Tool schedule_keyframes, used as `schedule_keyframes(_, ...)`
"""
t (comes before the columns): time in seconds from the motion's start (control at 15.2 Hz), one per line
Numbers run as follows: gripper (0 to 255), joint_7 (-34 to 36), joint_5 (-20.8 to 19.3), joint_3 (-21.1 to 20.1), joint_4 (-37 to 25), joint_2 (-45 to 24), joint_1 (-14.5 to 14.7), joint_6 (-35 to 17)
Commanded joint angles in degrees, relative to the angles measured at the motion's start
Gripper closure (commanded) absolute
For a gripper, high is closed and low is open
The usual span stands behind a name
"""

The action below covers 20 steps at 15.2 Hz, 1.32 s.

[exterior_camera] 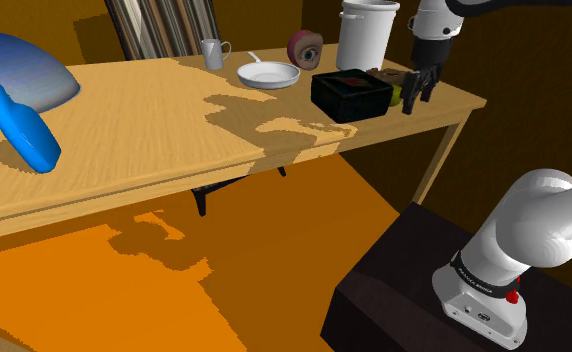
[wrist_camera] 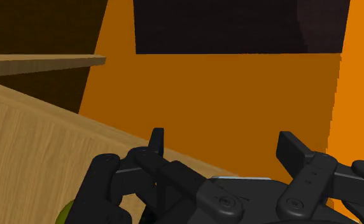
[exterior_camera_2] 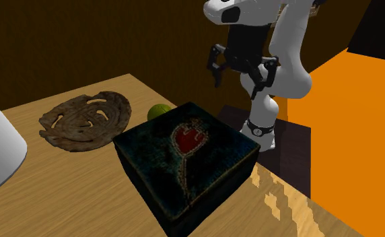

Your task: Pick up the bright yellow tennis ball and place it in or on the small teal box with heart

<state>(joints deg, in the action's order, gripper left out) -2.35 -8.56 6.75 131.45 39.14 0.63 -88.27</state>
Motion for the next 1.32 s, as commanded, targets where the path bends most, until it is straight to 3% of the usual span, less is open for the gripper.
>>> schedule_keyframes(0.0,0,-3.7,-1.9,2.2,-1.9,-3.0,-0.2,-1.9)
schedule_keyframes(0.4,0,-13.4,-5.0,7.6,-8.8,-12.6,0.0,-7.0)
schedule_keyframes(0.79,0,-22.8,-5.3,12.2,-17.9,-23.2,0.3,-11.1)
schedule_keyframes(1.25,0,-22.7,-5.7,13.0,-12.7,-23.3,-0.2,-16.4)
